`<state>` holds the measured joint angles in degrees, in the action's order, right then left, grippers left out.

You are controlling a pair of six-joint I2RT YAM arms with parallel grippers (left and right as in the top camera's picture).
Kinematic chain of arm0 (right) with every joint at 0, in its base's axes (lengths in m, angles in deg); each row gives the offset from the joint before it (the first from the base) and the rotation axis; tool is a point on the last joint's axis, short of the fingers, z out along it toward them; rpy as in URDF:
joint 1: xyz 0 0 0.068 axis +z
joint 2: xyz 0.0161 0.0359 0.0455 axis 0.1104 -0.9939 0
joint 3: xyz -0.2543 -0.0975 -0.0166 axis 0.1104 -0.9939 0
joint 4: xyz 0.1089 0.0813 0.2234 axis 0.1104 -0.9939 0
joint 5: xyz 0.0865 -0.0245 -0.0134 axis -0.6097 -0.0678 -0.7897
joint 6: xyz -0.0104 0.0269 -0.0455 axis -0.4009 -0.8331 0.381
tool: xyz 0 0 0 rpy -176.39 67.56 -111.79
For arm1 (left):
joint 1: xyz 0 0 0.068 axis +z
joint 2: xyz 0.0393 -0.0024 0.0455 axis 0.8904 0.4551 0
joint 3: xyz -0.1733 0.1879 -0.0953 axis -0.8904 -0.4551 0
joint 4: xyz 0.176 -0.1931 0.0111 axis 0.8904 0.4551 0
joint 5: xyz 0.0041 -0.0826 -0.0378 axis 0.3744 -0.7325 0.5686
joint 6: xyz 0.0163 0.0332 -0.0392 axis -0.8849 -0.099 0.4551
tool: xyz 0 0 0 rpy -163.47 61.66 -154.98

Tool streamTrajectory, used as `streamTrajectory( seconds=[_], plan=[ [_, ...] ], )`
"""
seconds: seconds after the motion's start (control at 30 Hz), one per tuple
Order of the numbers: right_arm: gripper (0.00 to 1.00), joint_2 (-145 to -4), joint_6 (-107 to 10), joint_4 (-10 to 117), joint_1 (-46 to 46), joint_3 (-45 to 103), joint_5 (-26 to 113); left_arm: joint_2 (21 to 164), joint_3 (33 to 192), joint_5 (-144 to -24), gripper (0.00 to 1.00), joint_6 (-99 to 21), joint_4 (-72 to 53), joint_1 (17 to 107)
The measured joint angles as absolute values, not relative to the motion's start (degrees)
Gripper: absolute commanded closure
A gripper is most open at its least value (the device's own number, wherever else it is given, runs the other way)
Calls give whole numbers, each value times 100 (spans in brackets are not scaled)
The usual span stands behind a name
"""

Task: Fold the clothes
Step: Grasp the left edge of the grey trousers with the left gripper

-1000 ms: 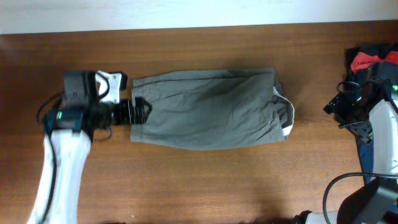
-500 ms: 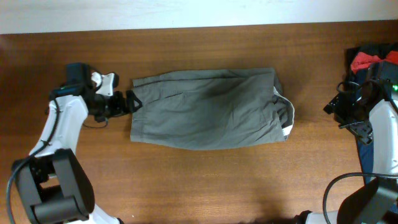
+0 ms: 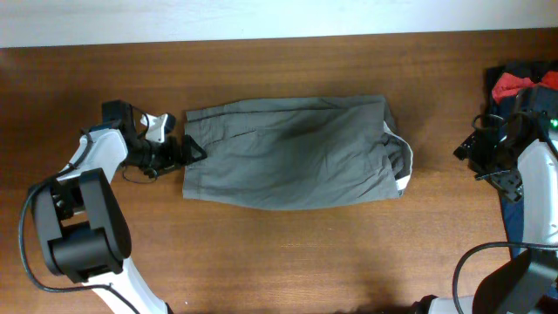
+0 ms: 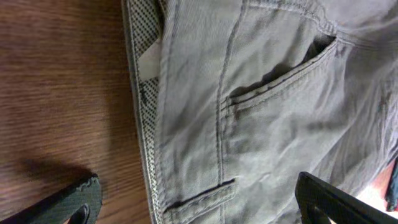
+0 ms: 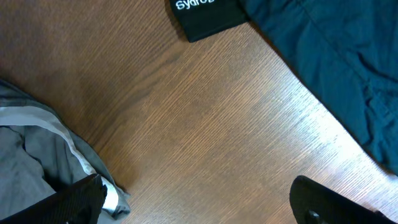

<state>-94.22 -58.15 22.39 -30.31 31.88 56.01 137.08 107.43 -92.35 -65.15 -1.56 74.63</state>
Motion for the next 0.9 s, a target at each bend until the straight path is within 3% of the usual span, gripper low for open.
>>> streamTrajectory(
  seconds=[0.63, 0.77, 0.87, 0.9],
  plan=[
    [1, -9422, -5813, 2237, -3031, 3188, 5601, 14080, 11029, -9808, 2, -6552, -241, 7133],
    [1, -9422, -5813, 2239, -3031, 3188, 5603, 14154, 11036, -9852, 32, -6561, -274, 6989],
    [1, -9422, -5813, 2239, -3031, 3188, 5603, 14264, 11025, -9841, 67, -6571, -300, 6925],
    [1, -9422, -5815, 2241, -3031, 3188, 5603, 14294, 11014, -9812, 75, -6569, -316, 6910]
  ],
)
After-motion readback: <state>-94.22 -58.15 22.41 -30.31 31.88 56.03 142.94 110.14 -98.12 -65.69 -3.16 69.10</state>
